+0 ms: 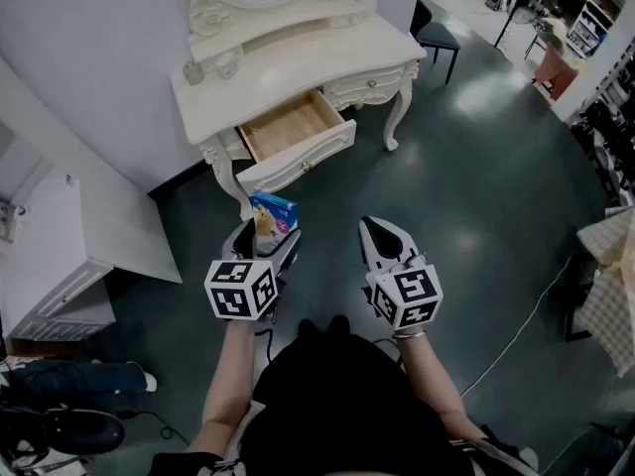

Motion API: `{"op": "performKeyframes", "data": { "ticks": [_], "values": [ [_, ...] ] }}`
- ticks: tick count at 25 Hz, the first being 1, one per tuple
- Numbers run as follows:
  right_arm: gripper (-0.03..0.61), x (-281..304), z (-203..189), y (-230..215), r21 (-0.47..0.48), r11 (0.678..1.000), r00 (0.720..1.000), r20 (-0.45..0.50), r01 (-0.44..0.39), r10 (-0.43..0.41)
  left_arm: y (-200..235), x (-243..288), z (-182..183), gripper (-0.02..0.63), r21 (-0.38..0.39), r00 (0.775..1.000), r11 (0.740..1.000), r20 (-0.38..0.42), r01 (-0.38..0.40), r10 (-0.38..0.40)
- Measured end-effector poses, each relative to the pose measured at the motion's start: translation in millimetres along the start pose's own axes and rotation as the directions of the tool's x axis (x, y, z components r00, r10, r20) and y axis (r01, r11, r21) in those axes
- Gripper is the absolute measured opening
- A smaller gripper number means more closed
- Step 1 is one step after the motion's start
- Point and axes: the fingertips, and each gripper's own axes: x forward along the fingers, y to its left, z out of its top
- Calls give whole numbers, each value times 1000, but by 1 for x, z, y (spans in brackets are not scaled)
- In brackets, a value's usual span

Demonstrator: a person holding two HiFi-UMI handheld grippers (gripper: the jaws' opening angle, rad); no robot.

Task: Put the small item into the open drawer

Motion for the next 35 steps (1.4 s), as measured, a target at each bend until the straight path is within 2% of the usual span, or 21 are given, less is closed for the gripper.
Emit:
{"op": "performKeyframes", "data": {
  "ticks": [12, 18, 24, 30, 35],
  "values": [
    [5, -8, -1, -12, 38, 999, 999, 4, -34, 34, -9, -2, 3, 405, 8, 1000, 1000, 11, -26, 26],
    [5, -17, 0, -17, 50, 997, 999, 15, -52, 52, -16, -5, 1, 405, 38, 999, 998, 4, -49, 49],
    [5, -14, -9, -25, 67, 996, 998, -10, -57, 58, -15, 2, 1, 405, 37, 997, 996, -11, -78, 78],
    [5, 15, -1, -41, 81, 996, 999, 6, -46, 46, 3, 33, 17, 405, 52, 997, 996, -18, -70, 71],
    [5, 61, 6, -59, 86, 996, 1000, -1, -27, 27, 35, 74, 38, 405, 44, 998, 997, -15, -59, 60]
  ]
}}
